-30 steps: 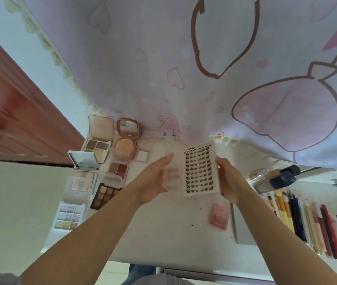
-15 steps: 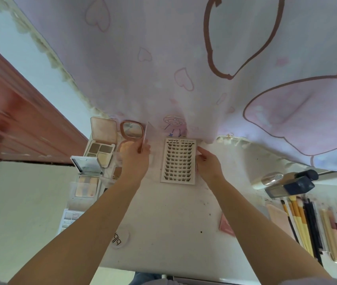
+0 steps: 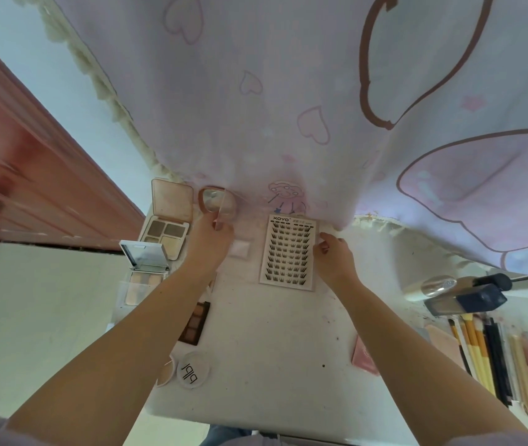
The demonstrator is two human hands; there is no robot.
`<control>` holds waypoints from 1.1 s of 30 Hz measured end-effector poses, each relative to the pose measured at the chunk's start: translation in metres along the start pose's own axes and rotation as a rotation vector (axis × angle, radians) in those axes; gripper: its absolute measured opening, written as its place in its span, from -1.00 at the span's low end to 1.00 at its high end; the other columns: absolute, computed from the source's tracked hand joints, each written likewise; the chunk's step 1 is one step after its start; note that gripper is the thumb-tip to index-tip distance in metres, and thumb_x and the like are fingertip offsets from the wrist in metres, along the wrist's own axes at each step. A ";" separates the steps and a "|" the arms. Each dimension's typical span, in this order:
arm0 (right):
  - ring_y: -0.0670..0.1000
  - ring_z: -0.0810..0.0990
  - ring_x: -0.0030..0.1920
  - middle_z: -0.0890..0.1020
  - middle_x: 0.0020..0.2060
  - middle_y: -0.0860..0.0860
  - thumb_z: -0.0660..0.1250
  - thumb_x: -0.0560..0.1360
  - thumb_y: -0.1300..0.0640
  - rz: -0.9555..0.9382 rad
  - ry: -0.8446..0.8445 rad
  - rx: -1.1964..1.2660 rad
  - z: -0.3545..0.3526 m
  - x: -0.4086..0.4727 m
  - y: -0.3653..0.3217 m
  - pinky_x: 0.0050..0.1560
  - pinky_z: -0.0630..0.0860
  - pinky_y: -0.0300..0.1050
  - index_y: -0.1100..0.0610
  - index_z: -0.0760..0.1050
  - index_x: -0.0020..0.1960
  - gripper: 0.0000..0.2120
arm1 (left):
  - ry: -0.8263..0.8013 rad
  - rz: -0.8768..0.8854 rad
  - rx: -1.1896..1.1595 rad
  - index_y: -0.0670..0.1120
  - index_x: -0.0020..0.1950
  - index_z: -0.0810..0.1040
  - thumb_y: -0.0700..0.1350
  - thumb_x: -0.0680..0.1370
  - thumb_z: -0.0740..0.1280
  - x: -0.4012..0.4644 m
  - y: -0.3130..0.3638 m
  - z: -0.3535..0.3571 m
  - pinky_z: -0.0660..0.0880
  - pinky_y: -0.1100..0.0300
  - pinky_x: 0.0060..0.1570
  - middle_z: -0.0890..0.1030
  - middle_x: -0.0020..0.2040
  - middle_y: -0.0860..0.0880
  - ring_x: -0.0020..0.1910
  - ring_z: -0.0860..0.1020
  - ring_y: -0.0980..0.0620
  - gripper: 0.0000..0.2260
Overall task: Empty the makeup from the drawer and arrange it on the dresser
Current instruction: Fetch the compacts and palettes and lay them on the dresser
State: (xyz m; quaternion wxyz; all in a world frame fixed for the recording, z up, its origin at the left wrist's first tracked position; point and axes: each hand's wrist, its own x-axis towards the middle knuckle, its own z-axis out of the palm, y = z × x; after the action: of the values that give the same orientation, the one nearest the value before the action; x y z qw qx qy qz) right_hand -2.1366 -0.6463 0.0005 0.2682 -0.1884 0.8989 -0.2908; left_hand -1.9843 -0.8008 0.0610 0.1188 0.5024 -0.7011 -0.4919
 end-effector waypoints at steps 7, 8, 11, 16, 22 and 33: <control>0.08 0.49 0.13 0.45 0.23 0.11 0.15 0.58 0.15 0.019 -0.027 0.025 -0.015 -0.007 0.004 0.08 0.50 -0.10 0.14 0.28 0.44 -0.57 | 0.068 -0.001 0.115 -0.11 0.39 0.32 -0.19 0.51 0.20 0.001 0.003 -0.010 0.45 0.16 0.01 0.43 0.23 -0.13 0.08 0.48 0.00 -0.57; 0.06 0.50 0.09 0.46 0.20 0.09 0.15 0.58 0.14 0.015 -0.022 0.038 -0.021 -0.010 0.006 -0.05 0.54 -0.15 0.12 0.29 0.43 -0.59 | 0.109 0.027 0.137 -0.12 0.40 0.32 -0.21 0.50 0.21 -0.002 0.005 -0.010 0.40 0.06 0.15 0.41 0.25 -0.18 0.19 0.42 -0.11 -0.55; 0.02 0.56 -0.05 0.56 0.06 0.06 0.16 0.57 0.17 0.002 -0.046 0.111 -0.048 -0.025 0.018 -0.32 0.43 -0.30 0.10 0.43 0.30 -0.69 | 0.187 0.221 0.216 -0.12 0.37 0.34 -0.22 0.50 0.24 -0.022 0.019 0.004 0.35 -0.01 0.20 0.39 0.27 -0.21 0.27 0.35 -0.18 -0.58; -0.04 0.60 -0.11 0.62 0.03 0.06 0.17 0.56 0.21 -0.034 -0.181 -0.012 -0.088 -0.079 0.057 -0.09 0.49 -0.25 0.04 0.53 0.07 -0.80 | -0.253 0.458 0.132 -0.14 0.28 0.44 -0.26 0.55 0.20 -0.092 0.024 0.078 0.40 0.17 0.10 0.48 0.12 -0.11 0.07 0.46 -0.03 -0.70; 0.03 0.37 0.30 0.38 0.32 -0.02 0.29 0.49 -0.12 -0.302 -0.182 -0.649 -0.064 -0.147 0.118 0.38 0.21 -0.04 -0.01 0.38 0.26 -0.61 | -0.693 0.139 0.337 -0.12 0.39 0.39 -0.17 0.61 0.10 -0.150 -0.018 0.145 0.29 0.21 0.28 0.44 0.36 -0.10 0.32 0.41 -0.03 -0.65; -0.03 0.36 0.13 0.43 0.15 -0.02 0.31 0.46 -0.06 -0.573 -0.143 -0.281 -0.046 -0.164 0.088 0.13 0.29 -0.31 0.05 0.42 0.16 -0.67 | -0.790 -0.447 -0.486 -0.19 0.16 0.56 0.08 0.62 0.12 -0.169 -0.036 0.101 0.54 0.02 0.12 0.61 0.05 -0.18 0.02 0.57 -0.09 -0.61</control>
State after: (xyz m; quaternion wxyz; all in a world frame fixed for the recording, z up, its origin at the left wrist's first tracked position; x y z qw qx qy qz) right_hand -2.0508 -0.4789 0.0388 0.2092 -0.4887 0.8196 -0.2137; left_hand -1.9513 -0.6042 0.0382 -0.1498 0.3739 -0.4332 -0.8063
